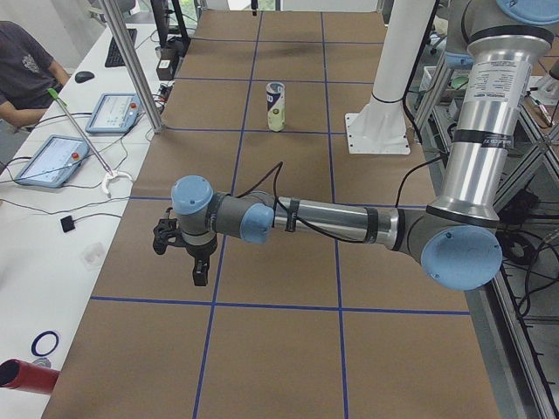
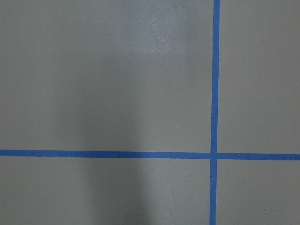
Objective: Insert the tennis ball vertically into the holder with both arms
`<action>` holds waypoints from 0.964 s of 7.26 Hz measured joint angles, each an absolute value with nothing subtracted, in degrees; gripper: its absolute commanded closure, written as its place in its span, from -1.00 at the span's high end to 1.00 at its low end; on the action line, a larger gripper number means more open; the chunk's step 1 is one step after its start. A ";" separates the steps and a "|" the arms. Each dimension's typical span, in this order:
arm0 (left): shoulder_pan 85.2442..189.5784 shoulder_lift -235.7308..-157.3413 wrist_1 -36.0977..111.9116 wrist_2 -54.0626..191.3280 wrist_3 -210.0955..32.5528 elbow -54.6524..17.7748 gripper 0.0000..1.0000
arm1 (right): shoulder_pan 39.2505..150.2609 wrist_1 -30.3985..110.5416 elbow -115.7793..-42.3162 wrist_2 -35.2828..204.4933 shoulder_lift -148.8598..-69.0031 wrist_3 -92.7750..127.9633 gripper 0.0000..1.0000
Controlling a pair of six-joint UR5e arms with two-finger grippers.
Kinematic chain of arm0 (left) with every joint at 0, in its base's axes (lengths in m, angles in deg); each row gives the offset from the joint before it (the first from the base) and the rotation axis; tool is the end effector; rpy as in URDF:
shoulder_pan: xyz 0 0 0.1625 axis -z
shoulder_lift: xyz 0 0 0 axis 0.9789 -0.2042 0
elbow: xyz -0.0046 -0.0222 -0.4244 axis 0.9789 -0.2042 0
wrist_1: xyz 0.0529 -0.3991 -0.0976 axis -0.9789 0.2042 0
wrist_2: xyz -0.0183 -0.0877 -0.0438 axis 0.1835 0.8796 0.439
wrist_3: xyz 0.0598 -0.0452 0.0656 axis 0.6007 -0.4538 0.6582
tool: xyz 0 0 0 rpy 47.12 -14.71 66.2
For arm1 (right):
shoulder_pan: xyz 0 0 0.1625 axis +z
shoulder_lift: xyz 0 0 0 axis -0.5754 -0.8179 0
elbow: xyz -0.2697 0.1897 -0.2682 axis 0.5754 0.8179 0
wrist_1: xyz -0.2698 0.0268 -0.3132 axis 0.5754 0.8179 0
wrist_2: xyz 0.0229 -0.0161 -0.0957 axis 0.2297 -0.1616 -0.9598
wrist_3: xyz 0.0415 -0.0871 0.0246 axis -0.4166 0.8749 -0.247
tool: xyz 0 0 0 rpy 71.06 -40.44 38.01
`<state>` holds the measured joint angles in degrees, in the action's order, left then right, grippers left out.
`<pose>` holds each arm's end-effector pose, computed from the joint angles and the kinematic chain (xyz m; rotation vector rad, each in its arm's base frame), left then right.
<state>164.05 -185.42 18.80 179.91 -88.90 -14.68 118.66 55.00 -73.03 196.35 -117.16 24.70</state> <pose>-0.0243 -0.5697 0.5931 0.0881 0.7691 -0.0933 -0.0029 -0.5868 0.5756 0.0101 -0.7891 -0.0006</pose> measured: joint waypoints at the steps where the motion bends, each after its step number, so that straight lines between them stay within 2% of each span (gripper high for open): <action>1: 164.03 -185.11 18.80 180.10 -89.06 -15.23 0.99 | 118.61 54.62 -73.13 196.43 -117.22 24.68 0.99; 7: 163.79 -185.83 18.00 182.64 -89.37 -16.22 0.99 | 118.57 54.16 -72.56 196.36 -117.88 24.56 0.99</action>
